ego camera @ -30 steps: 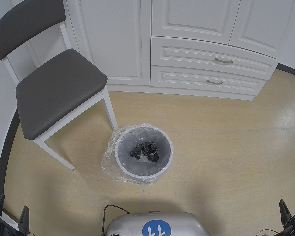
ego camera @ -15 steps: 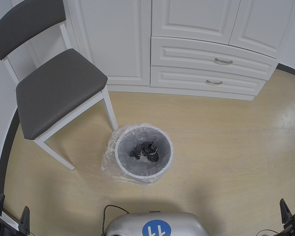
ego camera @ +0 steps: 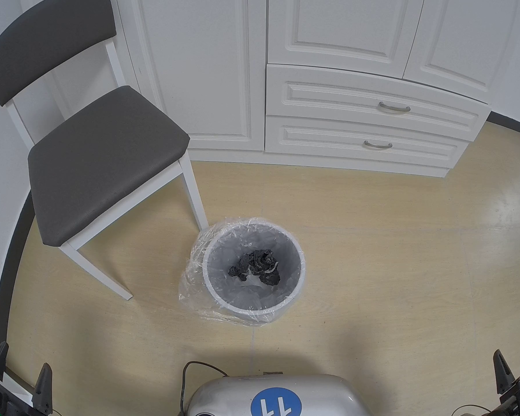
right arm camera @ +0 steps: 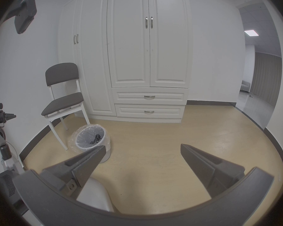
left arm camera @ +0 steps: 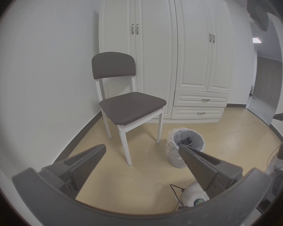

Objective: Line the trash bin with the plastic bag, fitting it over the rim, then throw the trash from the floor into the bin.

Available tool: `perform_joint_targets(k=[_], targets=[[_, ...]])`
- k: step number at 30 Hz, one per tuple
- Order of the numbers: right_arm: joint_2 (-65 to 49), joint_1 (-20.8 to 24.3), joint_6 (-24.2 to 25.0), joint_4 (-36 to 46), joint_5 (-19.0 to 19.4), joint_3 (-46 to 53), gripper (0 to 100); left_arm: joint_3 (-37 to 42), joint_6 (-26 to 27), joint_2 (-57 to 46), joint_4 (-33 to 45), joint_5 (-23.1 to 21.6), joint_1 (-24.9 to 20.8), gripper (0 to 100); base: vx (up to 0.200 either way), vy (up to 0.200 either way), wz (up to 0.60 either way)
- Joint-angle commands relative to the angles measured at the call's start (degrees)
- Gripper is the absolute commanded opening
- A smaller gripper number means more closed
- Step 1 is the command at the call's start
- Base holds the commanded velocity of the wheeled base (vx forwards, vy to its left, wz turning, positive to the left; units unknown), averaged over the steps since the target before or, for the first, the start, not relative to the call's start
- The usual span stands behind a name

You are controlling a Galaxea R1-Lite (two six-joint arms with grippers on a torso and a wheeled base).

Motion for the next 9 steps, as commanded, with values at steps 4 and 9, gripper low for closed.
perform_joint_targets(k=[4, 9], targets=[[-0.88, 0.01, 0.02, -0.01, -0.07, 0.92, 100, 1.01, -0.03, -0.84, 0.02, 0.04, 0.0, 100, 0.0, 0.0, 0.0], [-0.88, 0.01, 0.02, 0.08, 0.02, 0.92, 100, 1.01, -0.03, -0.84, -0.07, 0.04, 0.0, 100, 0.0, 0.0, 0.0]])
